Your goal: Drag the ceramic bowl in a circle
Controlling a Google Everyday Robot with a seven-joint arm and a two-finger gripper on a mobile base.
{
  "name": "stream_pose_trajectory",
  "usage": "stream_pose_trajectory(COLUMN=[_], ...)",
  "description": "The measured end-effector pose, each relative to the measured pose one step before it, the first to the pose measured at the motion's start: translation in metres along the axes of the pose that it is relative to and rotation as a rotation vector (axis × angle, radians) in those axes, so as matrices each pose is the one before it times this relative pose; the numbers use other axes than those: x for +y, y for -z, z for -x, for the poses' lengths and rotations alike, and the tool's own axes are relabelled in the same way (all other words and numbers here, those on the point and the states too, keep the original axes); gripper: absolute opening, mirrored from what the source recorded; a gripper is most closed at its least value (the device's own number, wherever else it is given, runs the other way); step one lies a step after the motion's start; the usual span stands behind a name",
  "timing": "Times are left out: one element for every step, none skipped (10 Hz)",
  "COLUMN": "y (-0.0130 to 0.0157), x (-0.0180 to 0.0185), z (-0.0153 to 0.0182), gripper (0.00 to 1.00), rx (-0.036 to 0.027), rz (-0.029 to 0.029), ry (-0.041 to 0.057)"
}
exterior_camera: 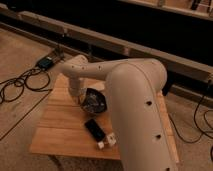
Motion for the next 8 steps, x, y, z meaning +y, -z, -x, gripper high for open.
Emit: stream_pose_trajectory(y=[-0.00047,-0.00047,-0.00083,-0.00238,-0.00141,-0.00196,-0.00069,-0.00047], x=[-0.00024,-0.00373,-0.00582,-0.00903,-0.00630,-0.00805,-0.01216,-0.00865], z=[-0.01279,-0.00984,-0.01013,-0.01049,-0.00621,-0.00645,-0.00581,-0.00237], gripper=[0.00,0.00,0.00,0.00,0.00,0.00,0.00,0.00], rx=[0.01681,0.01350,0.01301,0.01538,0.00884,0.00927,0.00574,0.00197], rz=[0.00448,-0.00103,-0.00044,-0.00539,-0.00292,-0.00408,-0.00728,-0.00606], ry=[-0.01693,-0.01818,-0.02529,-0.03053,-0.02104,-0.02561,-0.03495,-0.02262])
